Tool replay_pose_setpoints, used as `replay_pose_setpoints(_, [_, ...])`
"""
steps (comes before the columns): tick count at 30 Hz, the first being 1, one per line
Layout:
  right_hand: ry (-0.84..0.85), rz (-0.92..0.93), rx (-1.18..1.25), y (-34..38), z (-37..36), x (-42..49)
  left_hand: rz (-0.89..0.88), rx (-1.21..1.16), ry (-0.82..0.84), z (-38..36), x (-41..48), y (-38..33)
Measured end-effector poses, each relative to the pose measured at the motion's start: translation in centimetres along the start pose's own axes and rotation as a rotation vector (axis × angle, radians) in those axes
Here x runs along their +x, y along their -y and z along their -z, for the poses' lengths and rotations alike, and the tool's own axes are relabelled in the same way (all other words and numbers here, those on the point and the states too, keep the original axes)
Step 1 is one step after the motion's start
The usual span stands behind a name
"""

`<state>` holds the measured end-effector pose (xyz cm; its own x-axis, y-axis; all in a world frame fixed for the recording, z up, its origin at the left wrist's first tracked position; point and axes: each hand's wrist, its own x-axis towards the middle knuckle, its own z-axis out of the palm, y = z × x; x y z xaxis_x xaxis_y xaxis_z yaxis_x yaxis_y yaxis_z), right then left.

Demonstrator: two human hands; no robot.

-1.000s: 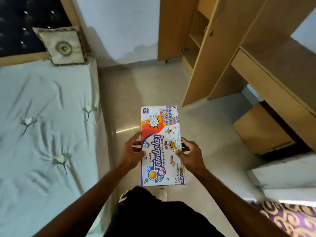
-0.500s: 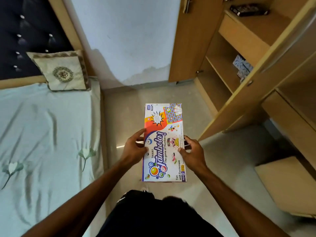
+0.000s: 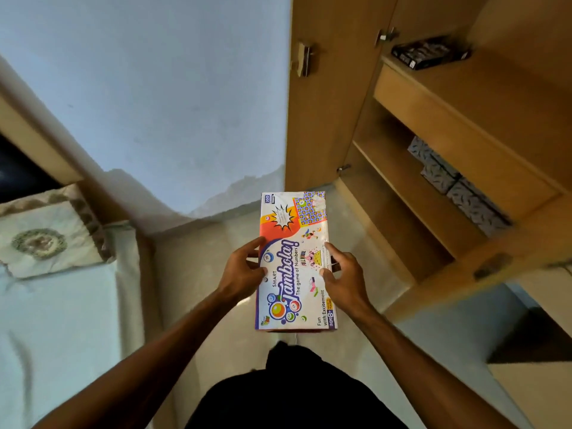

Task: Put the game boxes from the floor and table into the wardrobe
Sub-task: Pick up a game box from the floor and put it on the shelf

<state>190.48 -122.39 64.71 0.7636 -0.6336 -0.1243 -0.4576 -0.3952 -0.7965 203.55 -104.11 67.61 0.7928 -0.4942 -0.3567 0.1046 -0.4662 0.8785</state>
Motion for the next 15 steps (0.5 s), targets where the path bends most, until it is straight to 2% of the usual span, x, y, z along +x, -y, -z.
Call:
replay_pose_setpoints(8, [-0.034,-0.018,0.01,2.7,1.6,18.6,-0.037,0.052,0.043,0.6,18.8,-8.3])
replay_pose_setpoints(15, [-0.228,-0.109,0.053,2.7,4.4,35.2,-0.141,0.123,0.171,-2.1,37.4,-17.0])
